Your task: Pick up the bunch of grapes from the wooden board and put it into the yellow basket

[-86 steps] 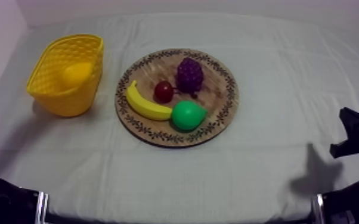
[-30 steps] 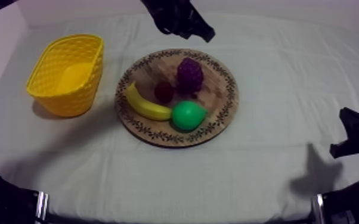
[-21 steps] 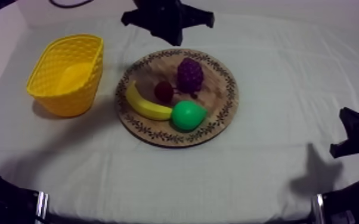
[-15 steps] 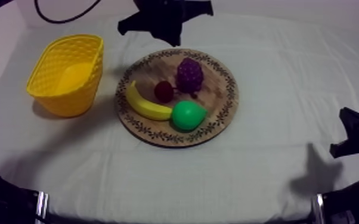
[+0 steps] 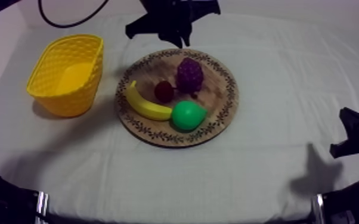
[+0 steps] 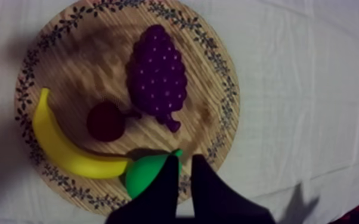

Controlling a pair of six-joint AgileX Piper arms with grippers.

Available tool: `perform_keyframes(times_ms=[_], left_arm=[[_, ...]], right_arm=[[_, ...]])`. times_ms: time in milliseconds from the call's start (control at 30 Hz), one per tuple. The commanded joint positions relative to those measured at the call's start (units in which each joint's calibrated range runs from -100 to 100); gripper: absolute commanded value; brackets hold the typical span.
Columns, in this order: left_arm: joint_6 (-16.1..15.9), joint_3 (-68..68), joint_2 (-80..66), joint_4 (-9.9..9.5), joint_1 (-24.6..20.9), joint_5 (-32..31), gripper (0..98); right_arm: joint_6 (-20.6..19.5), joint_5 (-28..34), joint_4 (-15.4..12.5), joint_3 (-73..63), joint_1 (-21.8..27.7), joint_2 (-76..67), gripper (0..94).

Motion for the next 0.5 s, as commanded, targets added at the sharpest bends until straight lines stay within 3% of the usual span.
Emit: perform_keyframes(times_ms=[0, 100, 200, 467], left_arm=[[-0.58, 0.71, 0.03, 0.21, -0.01, -1.71, 29.7], [-0.95, 2.03, 0.31, 0.81, -0.33, -3.40, 54.3], [-1.65, 3.44, 0.55, 1.33, -0.71, -5.75, 68.8], [-4.17, 3.33, 1.88, 1.76, -1.19, -9.11, 74.6]], right_arm=[[0.01, -0.04, -0.02, -0.01, 0.00, 0.00, 0.5], [0.01, -0.04, -0.02, -0.01, 0.00, 0.00, 0.5], [0.01, -0.04, -0.02, -0.01, 0.00, 0.00, 0.5], [0.01, -0.04, -0.02, -0.01, 0.00, 0.00, 0.5]])
